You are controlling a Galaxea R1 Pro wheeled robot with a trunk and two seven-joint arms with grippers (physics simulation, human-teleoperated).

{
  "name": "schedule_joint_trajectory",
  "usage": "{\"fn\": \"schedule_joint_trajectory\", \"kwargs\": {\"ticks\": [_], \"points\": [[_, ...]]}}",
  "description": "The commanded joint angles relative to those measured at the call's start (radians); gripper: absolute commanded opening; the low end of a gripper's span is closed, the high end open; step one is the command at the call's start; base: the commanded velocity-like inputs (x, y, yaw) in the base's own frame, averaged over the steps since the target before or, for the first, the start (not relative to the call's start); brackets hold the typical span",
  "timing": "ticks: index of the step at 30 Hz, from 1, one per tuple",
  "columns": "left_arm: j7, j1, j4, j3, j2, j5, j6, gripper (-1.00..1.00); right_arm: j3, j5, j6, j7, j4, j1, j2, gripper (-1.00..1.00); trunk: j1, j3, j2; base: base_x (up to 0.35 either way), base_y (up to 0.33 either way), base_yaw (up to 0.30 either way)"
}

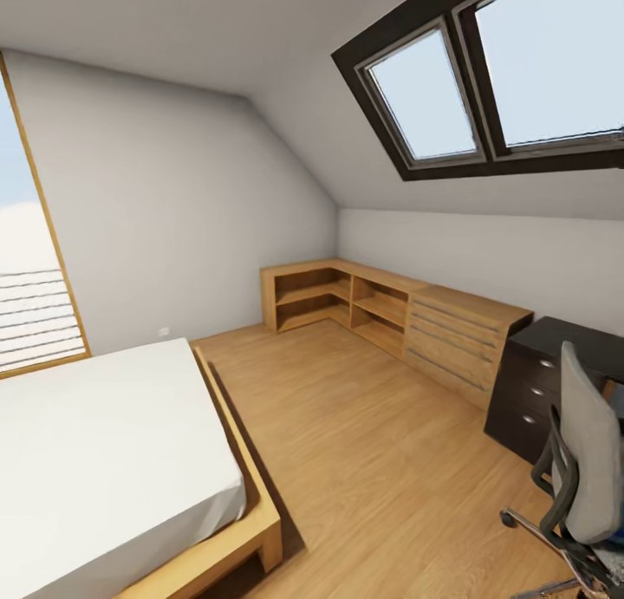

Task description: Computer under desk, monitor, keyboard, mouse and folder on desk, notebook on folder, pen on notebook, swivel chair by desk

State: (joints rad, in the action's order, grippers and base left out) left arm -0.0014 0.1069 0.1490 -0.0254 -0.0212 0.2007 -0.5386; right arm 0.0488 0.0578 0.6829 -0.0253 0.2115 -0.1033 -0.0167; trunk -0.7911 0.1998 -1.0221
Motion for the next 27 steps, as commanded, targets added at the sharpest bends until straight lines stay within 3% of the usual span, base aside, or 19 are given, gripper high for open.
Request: {"fn": "schedule_joint_trajectory", "kwargs": {"ticks": [1,27], "points": [[0.000,0.000,0.000,-0.002,0.000,0.001,-0.003,1.00,0.000,0.006,0.003,0.002,-0.001,-0.001,0.000,1.00,0.000,0.001,-0.001,0.015,0.009,-0.269],[0.000,0.000,0.000,-0.002,-0.002,0.000,-0.004,1.00,0.002,0.013,-0.007,0.001,-0.001,-0.001,0.000,1.00,0.000,-0.007,-0.001,0.002,0.001,-0.273]]}}
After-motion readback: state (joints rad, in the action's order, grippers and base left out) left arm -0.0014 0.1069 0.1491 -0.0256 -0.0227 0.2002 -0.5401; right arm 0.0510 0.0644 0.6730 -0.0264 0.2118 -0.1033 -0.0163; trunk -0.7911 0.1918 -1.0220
